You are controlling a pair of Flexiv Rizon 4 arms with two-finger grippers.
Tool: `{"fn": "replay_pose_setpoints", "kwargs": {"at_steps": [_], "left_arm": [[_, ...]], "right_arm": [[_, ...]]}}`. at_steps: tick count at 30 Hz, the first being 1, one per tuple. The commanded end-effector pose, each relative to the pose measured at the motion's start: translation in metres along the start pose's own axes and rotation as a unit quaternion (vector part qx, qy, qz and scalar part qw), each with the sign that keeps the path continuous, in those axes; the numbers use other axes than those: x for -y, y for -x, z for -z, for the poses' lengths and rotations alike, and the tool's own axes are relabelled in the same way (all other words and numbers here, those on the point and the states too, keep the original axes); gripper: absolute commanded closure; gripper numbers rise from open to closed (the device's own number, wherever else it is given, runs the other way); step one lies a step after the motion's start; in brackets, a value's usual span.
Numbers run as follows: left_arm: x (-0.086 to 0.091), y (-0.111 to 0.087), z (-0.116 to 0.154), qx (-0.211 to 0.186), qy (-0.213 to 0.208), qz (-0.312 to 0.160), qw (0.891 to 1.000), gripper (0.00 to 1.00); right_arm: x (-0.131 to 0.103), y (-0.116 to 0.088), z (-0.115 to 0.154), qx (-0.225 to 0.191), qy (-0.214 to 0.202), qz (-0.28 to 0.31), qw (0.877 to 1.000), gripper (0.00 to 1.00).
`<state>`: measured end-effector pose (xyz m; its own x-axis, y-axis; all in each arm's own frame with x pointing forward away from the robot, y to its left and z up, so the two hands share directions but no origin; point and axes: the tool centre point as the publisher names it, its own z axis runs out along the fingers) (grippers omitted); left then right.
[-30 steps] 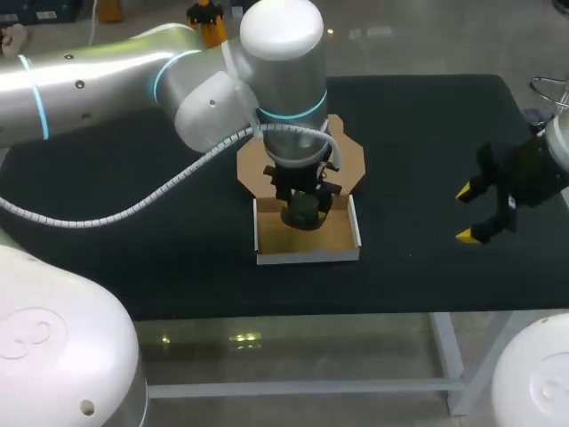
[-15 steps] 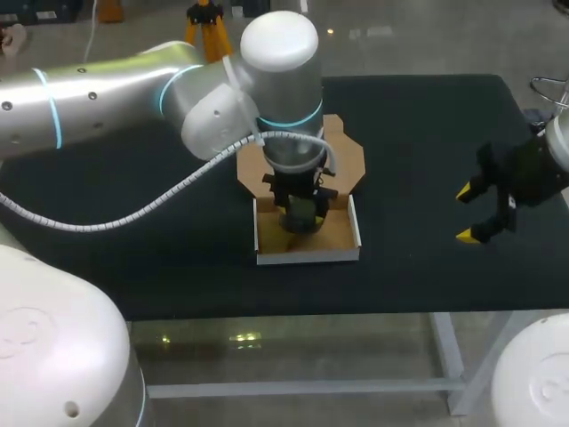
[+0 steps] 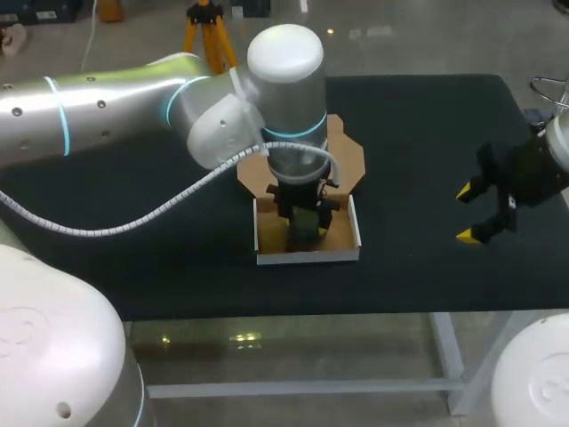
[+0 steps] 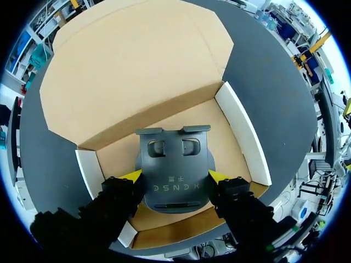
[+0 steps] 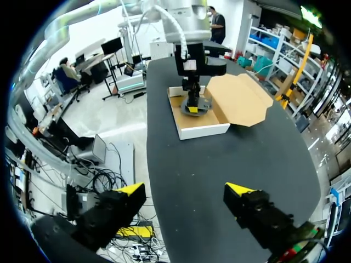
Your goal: Assemble the packaging by folding the flat box into shape, placing the metal phone stand inside, and closing the box properly
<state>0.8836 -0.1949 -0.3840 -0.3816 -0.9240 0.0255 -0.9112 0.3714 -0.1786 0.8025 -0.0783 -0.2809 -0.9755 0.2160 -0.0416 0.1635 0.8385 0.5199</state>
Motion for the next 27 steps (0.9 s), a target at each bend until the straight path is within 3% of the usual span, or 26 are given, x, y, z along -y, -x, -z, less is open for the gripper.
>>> {"fn": "replay_pose_setpoints", "kwargs": {"at_steps": [1,12,13,15,16,17,27], "left_arm": [[-0.002,-0.005,-0.005,0.006,0.000,-0.001,1.000,1.00],[0.001,-0.007,-0.016,0.024,0.005,0.005,1.000,1.00],[0.001,-0.006,-0.016,0.026,0.006,0.007,1.000,0.90],[0.002,-0.005,-0.017,0.027,0.007,0.010,1.000,0.34],[0.002,-0.005,-0.017,0.027,0.007,0.012,1.000,0.13],[0.002,-0.004,-0.016,0.028,0.007,0.012,1.000,0.00],[-0.002,0.005,-0.001,0.042,-0.002,0.053,0.998,0.00]], "right_arm": [[0.000,0.000,0.000,0.000,0.001,0.000,1.000,0.00],[0.000,0.000,0.000,0.000,0.001,0.000,1.000,0.00],[0.000,0.000,0.000,0.000,0.001,0.000,1.000,0.00],[0.000,0.000,0.000,0.000,0.001,0.000,1.000,0.00],[0.000,0.000,0.000,0.000,0.001,0.000,1.000,0.00],[0.000,0.000,0.000,0.000,0.001,0.000,1.000,0.00],[0.000,0.000,0.000,0.000,0.001,0.000,1.000,0.00]]}}
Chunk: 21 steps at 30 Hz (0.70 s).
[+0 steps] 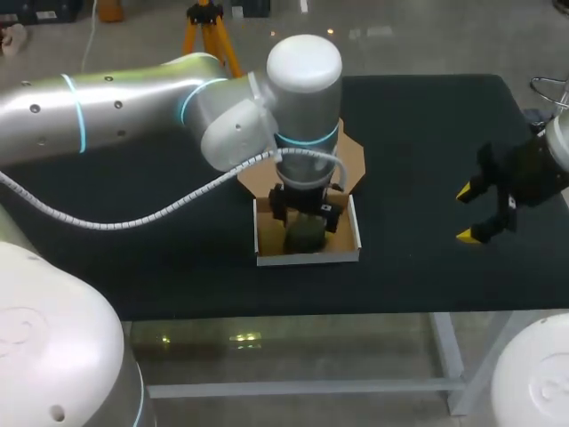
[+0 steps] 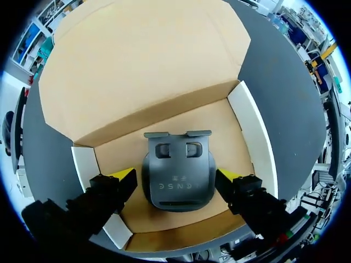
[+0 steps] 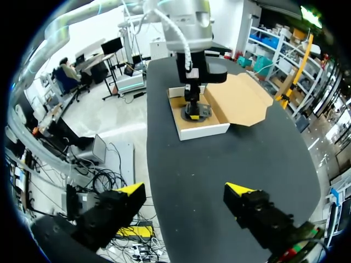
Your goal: Assemble the packaging by folding the flat box into shape, placing the metal phone stand inside, and closing the box properly
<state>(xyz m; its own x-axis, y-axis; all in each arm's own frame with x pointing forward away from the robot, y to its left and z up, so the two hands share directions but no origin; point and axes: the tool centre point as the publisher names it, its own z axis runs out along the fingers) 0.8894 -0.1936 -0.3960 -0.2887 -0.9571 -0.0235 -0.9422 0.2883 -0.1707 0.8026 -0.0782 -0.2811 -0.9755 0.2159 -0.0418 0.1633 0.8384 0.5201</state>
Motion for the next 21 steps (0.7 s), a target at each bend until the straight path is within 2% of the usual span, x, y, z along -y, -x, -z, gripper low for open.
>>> {"fn": "replay_pose_setpoints", "kwargs": {"at_steps": [1,9,21], "left_arm": [[-0.006,0.003,0.013,0.013,-0.005,0.017,1.000,0.00],[-0.009,0.006,0.020,0.028,0.005,0.062,0.998,0.00],[-0.022,-0.006,0.018,0.052,0.034,0.107,0.992,0.00]], "right_arm": [[0.000,0.000,0.000,0.000,0.001,0.000,1.000,0.00],[0.000,0.000,0.000,0.000,0.001,0.000,1.000,0.00],[0.000,0.000,0.000,0.000,0.001,0.000,1.000,0.00]]}}
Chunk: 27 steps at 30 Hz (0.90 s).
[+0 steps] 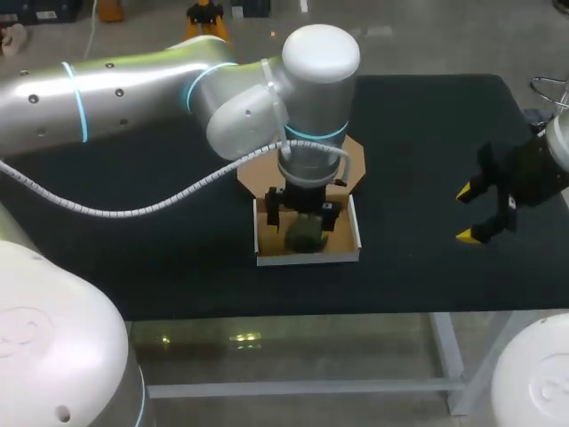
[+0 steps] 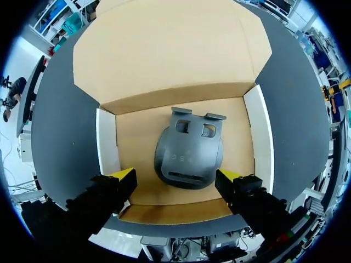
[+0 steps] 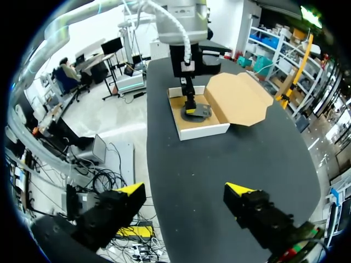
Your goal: Assemble the packaging by folding the flat box into shape, placing the metal phone stand inside, and closing the box properly
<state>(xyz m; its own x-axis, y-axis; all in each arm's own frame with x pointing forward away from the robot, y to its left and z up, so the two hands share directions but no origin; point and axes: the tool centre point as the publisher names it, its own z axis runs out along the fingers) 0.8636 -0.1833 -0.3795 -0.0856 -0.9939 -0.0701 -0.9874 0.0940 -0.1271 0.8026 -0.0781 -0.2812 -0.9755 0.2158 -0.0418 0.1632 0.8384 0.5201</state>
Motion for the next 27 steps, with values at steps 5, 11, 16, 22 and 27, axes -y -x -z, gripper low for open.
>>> {"fn": "replay_pose_setpoints", "kwargs": {"at_steps": [5,11,16,22,27], "left_arm": [[-0.003,-0.013,-0.004,0.001,0.023,0.040,0.999,0.00],[-0.011,-0.020,-0.005,-0.005,0.029,0.057,0.998,0.00],[-0.020,-0.022,-0.008,-0.009,0.032,0.065,0.997,0.00],[-0.033,-0.020,-0.005,-0.005,0.037,0.075,0.996,0.00],[-0.044,-0.018,-0.003,-0.001,0.039,0.081,0.996,0.00]], "right_arm": [[0.000,0.000,0.000,0.000,0.001,0.000,1.000,0.00],[0.000,0.000,0.000,0.000,0.001,0.000,1.000,0.00],[0.000,0.000,0.000,0.000,0.001,0.000,1.000,0.00],[0.000,0.000,0.000,0.000,0.001,0.000,1.000,0.00],[0.000,0.000,0.000,0.000,0.001,0.000,1.000,0.00]]}}
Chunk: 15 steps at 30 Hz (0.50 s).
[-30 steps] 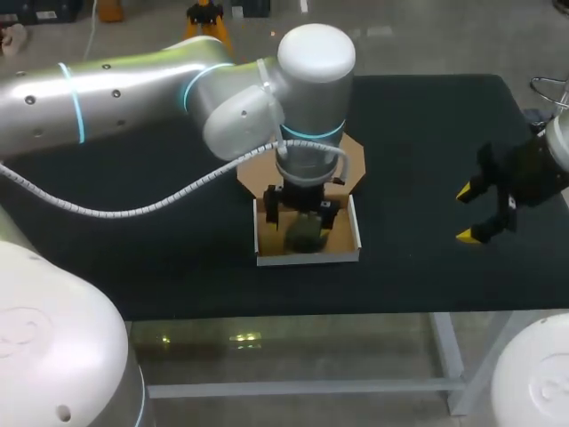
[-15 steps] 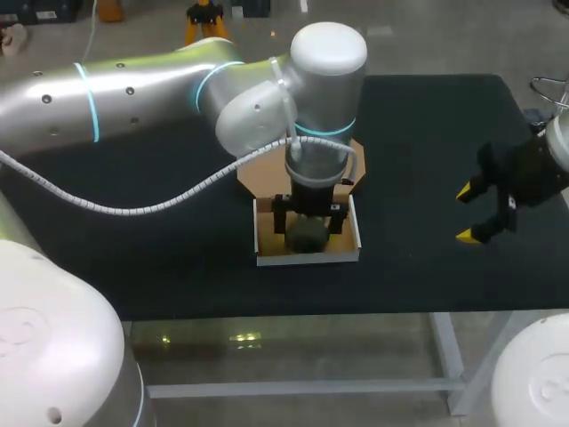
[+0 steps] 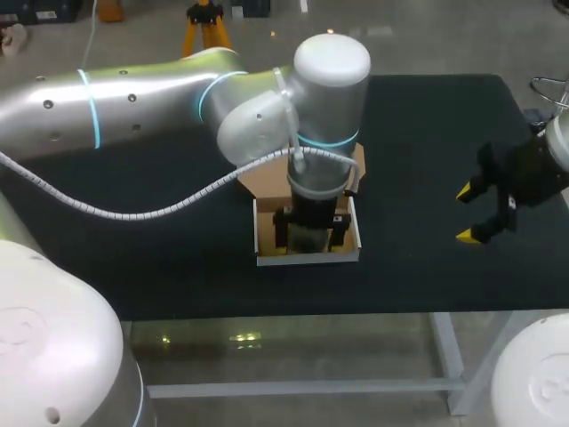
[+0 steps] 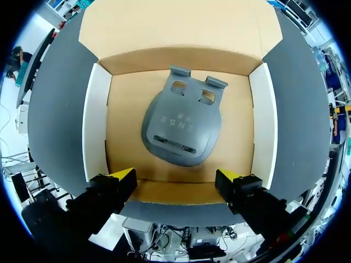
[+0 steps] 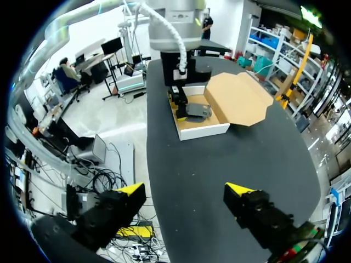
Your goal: Assemble the packaging by folding the flat box into shape, placing the metal phone stand inside, and closing the box properly
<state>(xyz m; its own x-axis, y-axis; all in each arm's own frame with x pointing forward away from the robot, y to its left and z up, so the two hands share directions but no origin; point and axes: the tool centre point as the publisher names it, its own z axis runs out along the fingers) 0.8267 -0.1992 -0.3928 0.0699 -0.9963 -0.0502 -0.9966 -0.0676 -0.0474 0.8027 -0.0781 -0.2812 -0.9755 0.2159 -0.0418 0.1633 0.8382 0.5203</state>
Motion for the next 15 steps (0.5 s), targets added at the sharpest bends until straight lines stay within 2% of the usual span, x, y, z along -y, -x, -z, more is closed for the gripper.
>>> {"fn": "replay_pose_setpoints", "kwargs": {"at_steps": [1,15], "left_arm": [[-0.009,0.004,0.003,0.001,-0.004,0.004,1.000,0.00],[-0.044,0.006,0.007,-0.011,0.003,0.006,1.000,0.00]], "right_arm": [[0.000,0.000,0.000,0.000,0.001,0.000,1.000,0.00],[0.000,0.000,0.000,0.000,0.001,0.000,1.000,0.00]]}}
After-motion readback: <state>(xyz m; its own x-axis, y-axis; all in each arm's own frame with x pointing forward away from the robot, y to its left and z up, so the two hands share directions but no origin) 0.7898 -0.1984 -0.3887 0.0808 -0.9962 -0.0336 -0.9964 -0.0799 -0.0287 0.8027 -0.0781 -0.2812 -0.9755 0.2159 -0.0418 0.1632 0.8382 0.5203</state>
